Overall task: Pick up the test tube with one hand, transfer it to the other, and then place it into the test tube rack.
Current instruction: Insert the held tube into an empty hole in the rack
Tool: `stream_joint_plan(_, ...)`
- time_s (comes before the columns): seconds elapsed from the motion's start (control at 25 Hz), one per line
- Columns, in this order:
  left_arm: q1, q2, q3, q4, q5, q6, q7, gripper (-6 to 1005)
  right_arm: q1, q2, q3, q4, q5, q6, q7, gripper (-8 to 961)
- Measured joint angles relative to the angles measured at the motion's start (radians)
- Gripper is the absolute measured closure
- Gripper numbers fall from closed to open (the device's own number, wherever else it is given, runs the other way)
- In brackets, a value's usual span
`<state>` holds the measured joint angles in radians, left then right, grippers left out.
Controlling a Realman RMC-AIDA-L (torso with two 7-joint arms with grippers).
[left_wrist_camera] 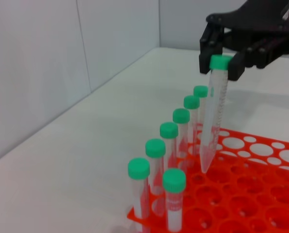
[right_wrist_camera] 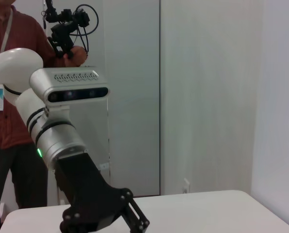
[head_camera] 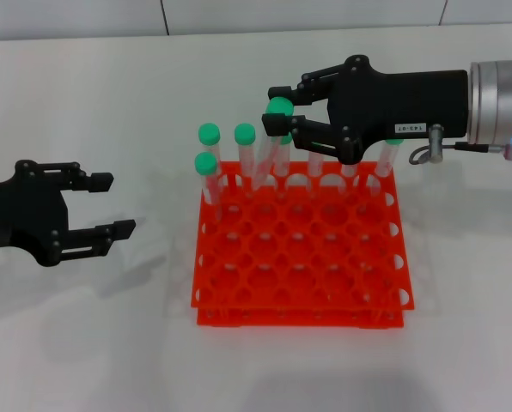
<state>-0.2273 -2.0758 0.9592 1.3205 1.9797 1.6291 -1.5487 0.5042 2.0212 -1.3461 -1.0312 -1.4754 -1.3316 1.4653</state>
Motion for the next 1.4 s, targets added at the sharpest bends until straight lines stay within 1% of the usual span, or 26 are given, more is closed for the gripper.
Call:
stream_joint_plan(0.36,-0.010,0.000,-0.001,-0.041,0.046,-0.008,-0.003,356,0.001,0.001,-0.028,0.001,0.016,0.022,0.000,674)
stream_joint_plan(0.64,-0.041,-0.001,0.000,-0.117,0.088,-0.015,-0.001,356,0.007,0.001,-0.050,0.004,0.028,0.050,-0.003,673)
stream_joint_plan(1.08,-0.051,-0.002,0.001,-0.122,0.094,-0.017,0.007,356,0.036,0.001,-0.082,0.047,0.030,0.093,-0.003,671)
stream_joint_plan(1.24,-0.051,-0.002,0.004,-0.122,0.094,-0.017,0.008,355,0.040,0.002,-0.114,0.057,0.031,0.125,-0.003,671)
stream_joint_plan(1.4,-0.051,-0.002,0.005,-0.122,0.094,-0.017,0.010,355,0.041,0.002,-0.121,0.066,0.031,0.135,-0.005,670)
